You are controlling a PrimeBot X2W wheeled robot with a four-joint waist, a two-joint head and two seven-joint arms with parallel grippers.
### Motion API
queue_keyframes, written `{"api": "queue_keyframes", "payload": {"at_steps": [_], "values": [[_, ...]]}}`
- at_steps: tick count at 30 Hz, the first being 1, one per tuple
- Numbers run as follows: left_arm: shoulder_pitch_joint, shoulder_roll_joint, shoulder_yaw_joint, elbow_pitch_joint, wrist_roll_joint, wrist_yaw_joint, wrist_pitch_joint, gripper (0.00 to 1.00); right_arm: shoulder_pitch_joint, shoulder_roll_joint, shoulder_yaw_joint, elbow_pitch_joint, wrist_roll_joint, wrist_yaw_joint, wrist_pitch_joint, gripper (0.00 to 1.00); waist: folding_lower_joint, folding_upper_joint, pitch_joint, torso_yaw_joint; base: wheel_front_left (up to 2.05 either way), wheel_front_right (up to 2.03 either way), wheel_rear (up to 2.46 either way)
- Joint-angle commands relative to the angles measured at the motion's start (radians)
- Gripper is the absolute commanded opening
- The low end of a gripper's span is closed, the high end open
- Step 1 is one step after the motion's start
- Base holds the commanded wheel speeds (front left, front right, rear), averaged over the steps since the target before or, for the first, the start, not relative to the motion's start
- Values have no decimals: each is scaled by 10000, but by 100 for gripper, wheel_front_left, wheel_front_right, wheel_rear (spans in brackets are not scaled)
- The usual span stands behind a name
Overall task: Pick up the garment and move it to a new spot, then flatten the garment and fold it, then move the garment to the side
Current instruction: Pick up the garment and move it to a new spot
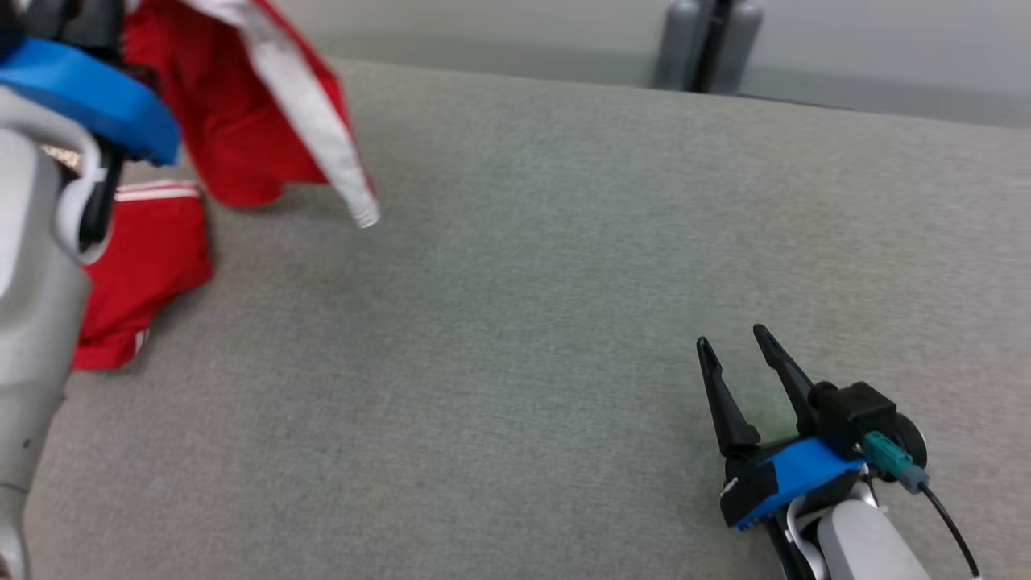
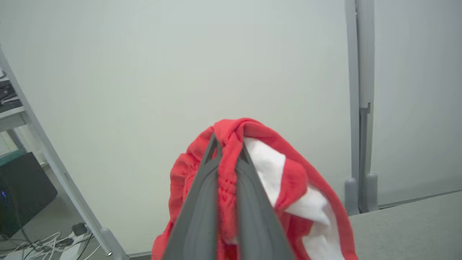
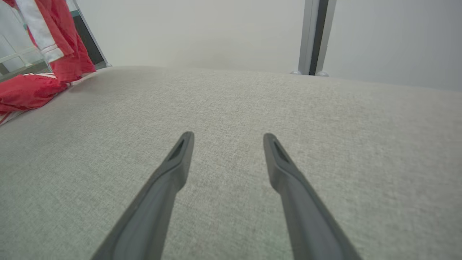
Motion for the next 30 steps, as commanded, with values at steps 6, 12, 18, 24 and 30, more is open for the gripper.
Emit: {"api": "queue_keyframes", "payload": {"at_steps": [6,12,18,24,30], "values": [[-110,-788,-785,-1800,-242,-10,14,0,697,-7,-200,-89,439,-1,-7,100,0,-1,-785,-1076,0,0,0],[801,-2005,-1233,-2423,-706,99,51,0,1060,-6,-452,-120,565,-3,-7,100,0,-1,-1130,-1619,0,0,0],[2737,-3037,-1525,-2062,-1132,471,-147,0,1328,-7,-718,-187,675,-3,-7,100,0,-1,-1379,-1892,0,0,0],[4929,-3046,-1364,-1271,-1164,785,-267,0,1477,-5,-759,-157,651,-1,-7,100,0,-1,-1560,-1872,0,0,0],[6524,-2844,-298,-1332,-717,851,-268,100,1621,-7,-852,-184,613,-1,-7,100,0,-1,-1728,-1720,0,0,0]]}}
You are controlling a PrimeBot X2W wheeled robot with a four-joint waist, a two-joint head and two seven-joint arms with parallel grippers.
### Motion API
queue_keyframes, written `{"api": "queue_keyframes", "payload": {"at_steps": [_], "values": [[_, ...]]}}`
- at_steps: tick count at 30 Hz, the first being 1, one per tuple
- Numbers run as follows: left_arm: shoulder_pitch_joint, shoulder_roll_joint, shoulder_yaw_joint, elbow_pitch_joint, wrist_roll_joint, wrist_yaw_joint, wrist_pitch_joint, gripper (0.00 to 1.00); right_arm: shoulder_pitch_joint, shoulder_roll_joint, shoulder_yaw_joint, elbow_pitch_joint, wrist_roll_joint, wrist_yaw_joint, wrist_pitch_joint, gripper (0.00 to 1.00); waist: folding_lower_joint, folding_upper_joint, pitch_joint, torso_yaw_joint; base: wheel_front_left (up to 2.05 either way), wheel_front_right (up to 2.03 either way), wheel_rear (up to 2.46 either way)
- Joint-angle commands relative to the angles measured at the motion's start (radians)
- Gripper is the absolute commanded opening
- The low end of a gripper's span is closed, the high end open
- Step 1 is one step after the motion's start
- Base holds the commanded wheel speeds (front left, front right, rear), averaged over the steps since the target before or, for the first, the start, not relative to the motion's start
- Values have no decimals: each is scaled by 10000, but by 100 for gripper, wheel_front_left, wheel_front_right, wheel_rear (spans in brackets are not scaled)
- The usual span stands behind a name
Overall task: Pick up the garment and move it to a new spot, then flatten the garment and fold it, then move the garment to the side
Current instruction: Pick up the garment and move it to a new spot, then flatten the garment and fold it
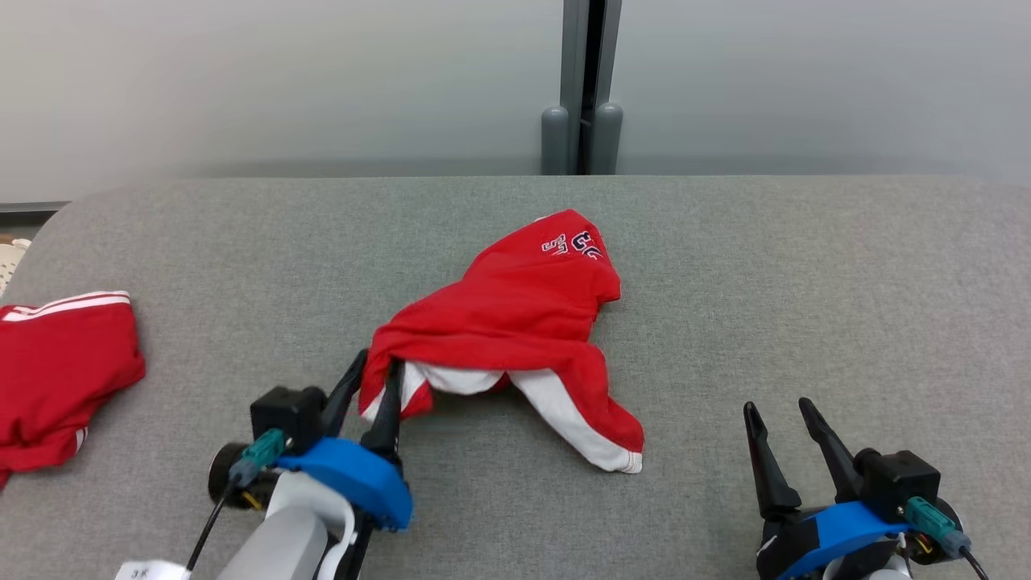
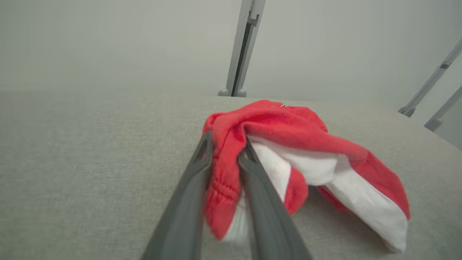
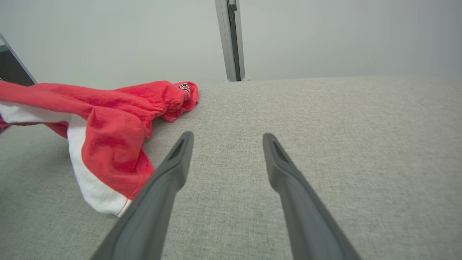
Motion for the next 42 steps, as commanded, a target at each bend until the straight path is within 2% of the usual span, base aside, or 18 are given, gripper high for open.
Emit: {"api": "queue_keyframes", "payload": {"at_steps": [1,9,15,20,32,42], "values": [[319,66,256,-66,191,-29,-47,100,125,-8,-36,-23,-23,1,-9,100,1,0,-43,38,0,0,0],[2323,-9,2616,-778,1286,19,-50,100,317,-11,92,64,-71,1,-8,100,1,0,-580,-85,0,0,0],[3576,-592,4165,-1749,2481,-112,-51,100,553,-10,71,76,-170,1,-8,100,1,0,-803,-227,0,0,0],[4265,-1067,4844,-2096,3272,-434,-51,100,754,-10,105,158,-116,1,-8,100,1,0,-881,-202,0,0,0],[4337,-1377,5252,-1907,3953,-816,-52,100,661,-8,568,366,-67,1,-8,100,1,0,-881,190,0,0,0],[4027,-1401,4570,-1682,3774,-885,-51,100,-591,-12,1856,2409,160,-1,-8,100,1,0,-390,1021,0,0,0]]}}
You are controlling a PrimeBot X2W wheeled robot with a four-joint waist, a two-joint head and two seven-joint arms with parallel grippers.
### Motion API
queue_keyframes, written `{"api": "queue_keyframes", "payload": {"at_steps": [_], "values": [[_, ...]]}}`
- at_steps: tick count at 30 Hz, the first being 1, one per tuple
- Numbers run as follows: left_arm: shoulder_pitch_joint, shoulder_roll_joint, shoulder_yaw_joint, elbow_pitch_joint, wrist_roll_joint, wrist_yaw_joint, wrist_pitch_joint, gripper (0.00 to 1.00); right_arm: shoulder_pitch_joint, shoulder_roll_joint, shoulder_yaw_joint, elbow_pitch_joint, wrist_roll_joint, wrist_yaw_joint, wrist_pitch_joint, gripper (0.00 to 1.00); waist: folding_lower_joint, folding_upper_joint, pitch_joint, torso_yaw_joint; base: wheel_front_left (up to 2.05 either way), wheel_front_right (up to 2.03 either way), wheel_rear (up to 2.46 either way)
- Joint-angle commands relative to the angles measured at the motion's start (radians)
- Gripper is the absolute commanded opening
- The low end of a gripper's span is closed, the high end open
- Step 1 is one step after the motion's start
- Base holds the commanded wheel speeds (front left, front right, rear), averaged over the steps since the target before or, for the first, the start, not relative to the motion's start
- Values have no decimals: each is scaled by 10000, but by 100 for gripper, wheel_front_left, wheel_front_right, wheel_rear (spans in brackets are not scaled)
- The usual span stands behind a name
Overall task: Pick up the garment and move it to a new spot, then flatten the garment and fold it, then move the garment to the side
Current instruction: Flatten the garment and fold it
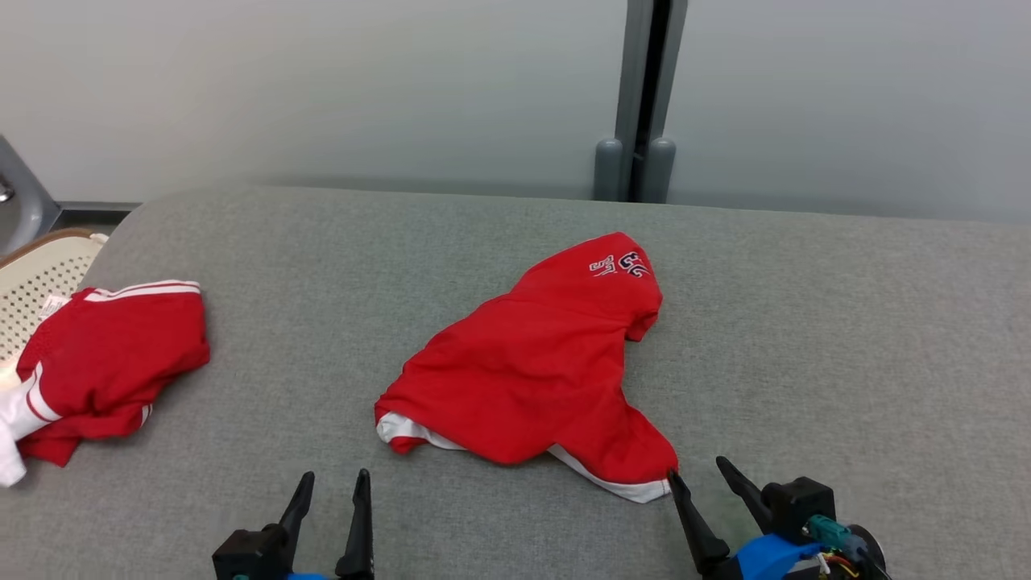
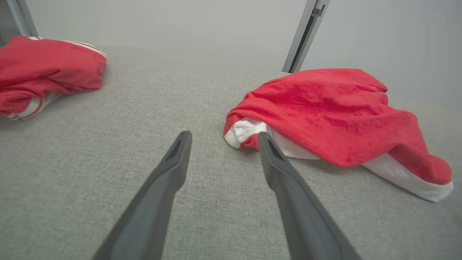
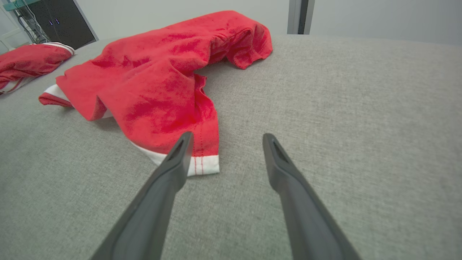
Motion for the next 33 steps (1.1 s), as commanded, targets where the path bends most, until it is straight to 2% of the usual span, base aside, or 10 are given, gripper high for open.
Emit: {"api": "queue_keyframes", "payload": {"at_steps": [1,9,10,11,12,14,15,21,32,33], "values": [[-215,-7,-159,26,-98,-46,-49,100,-281,-16,41,359,49,-3,-12,100,0,-1,268,339,0,0,0],[-445,-13,-301,1,-262,-49,-51,100,-868,-15,42,1199,210,-1,-10,98,0,-1,719,919,0,0,0],[-459,-11,-314,-9,-272,-49,-51,100,-913,-16,62,1256,217,-3,-10,87,0,-1,762,948,0,0,0],[-465,-12,-328,-16,-276,-50,-51,100,-966,-16,91,1333,241,-3,-9,71,0,-1,798,967,0,0,0],[-466,-13,-336,-15,-293,-50,-51,100,-1001,-16,139,1405,313,-1,-6,42,0,-1,827,977,0,0,0],[-517,-12,-335,-16,-331,-50,-51,100,-1046,-15,232,1474,422,-1,1,9,0,-1,883,972,0,0,0],[-551,-13,-359,-20,-344,-50,-51,100,-1078,-15,279,1475,516,-1,1,0,0,-1,900,960,0,0,0],[-654,-13,-533,-32,-448,-51,-51,100,-1072,-28,84,1164,685,-3,-9,0,0,-1,923,752,0,0,0],[-454,-10,-1109,-81,-496,-52,-51,100,-103,-25,-2269,96,226,-3,-10,0,0,-1,548,15,0,0,0],[-415,-10,-1333,-34,-570,-52,-49,100,80,-16,-2708,42,27,-3,-10,0,0,-1,468,-155,0,0,0]]}}
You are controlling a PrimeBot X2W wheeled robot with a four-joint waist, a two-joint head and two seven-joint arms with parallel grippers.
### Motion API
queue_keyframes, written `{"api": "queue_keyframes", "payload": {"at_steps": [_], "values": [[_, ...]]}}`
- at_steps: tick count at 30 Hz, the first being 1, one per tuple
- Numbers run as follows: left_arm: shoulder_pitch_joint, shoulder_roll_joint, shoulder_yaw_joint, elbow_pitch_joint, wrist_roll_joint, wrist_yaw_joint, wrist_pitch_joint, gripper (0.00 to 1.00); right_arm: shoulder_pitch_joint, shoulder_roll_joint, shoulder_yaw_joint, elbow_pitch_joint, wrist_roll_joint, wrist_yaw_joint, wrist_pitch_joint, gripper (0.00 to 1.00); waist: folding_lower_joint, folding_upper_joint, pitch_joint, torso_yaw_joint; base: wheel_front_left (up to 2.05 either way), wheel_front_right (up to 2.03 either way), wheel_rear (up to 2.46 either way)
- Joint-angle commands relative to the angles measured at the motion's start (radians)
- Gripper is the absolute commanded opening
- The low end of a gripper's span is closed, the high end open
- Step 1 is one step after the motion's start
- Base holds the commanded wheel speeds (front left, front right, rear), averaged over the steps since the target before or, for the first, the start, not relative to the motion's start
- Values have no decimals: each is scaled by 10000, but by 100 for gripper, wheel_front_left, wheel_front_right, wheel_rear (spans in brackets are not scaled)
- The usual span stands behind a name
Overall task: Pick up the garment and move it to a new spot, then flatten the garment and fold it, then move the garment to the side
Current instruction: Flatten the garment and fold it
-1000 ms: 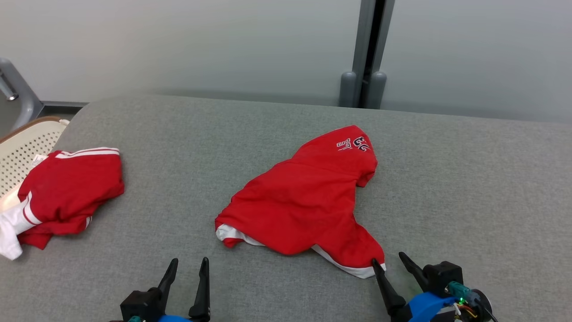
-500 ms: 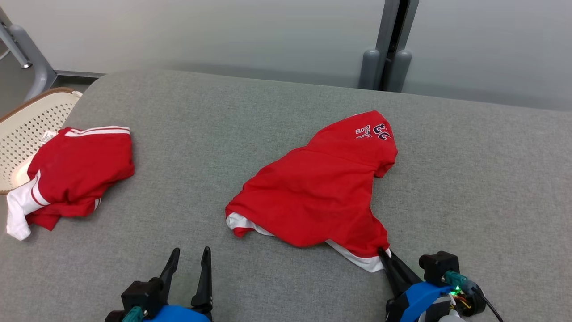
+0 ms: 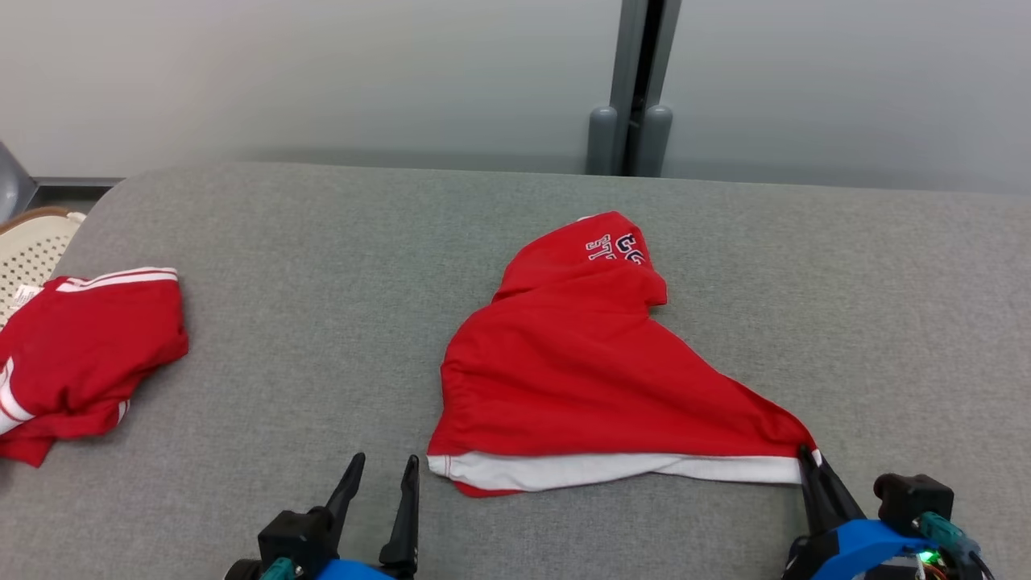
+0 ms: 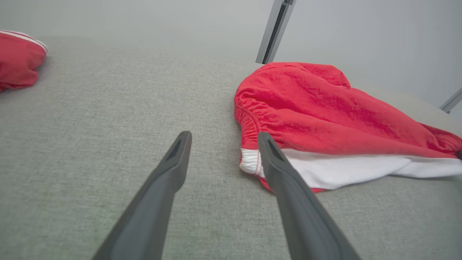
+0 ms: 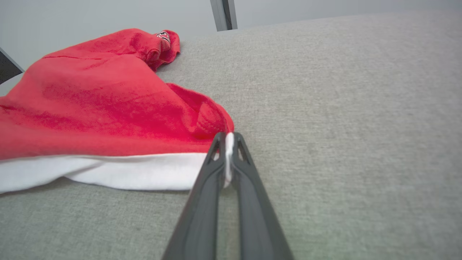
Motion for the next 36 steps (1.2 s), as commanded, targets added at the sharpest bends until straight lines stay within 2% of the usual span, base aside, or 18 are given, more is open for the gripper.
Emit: {"api": "queue_keyframes", "payload": {"at_steps": [1,5,6,7,11,14,19,26,32,36], "values": [[68,-2,-100,19,-69,-13,-47,100,173,-20,-181,-52,-153,-3,-8,0,-1,0,-146,-194,0,0,0],[115,20,-369,141,-180,-13,-49,100,394,-23,-641,-56,-494,-3,-8,0,-1,0,-249,-464,0,0,0],[139,34,-383,163,-194,-13,-49,100,407,-24,-741,-78,-600,-3,-8,24,-1,0,-276,-524,0,0,0],[170,65,-293,199,-86,-14,-49,100,403,-23,-866,-253,-786,-3,-8,100,-1,0,-307,-599,0,0,0],[185,61,45,242,188,-14,-49,100,450,-23,-932,-863,-1038,-1,-8,100,-1,0,-316,-666,0,0,0],[173,51,600,143,645,32,-49,100,667,-20,-765,-2270,-1539,-1,-7,100,-1,0,-307,-678,0,0,0],[295,27,1060,-122,1130,201,-49,100,1070,-23,-705,-3175,-1738,-1,-8,100,-1,0,-400,-636,0,0,0],[703,0,1291,-376,1540,253,-49,100,1595,-23,-725,-2710,-1676,-1,-8,100,-1,0,-718,-632,0,0,0],[761,-5,1110,-340,1293,199,-49,100,1564,-23,-685,-2534,-1622,-1,-8,100,-1,0,-761,-674,0,0,0],[647,-5,660,-38,955,67,-49,100,1436,-23,-589,-2438,-1513,-1,-8,100,-1,0,-654,-709,0,0,0]]}}
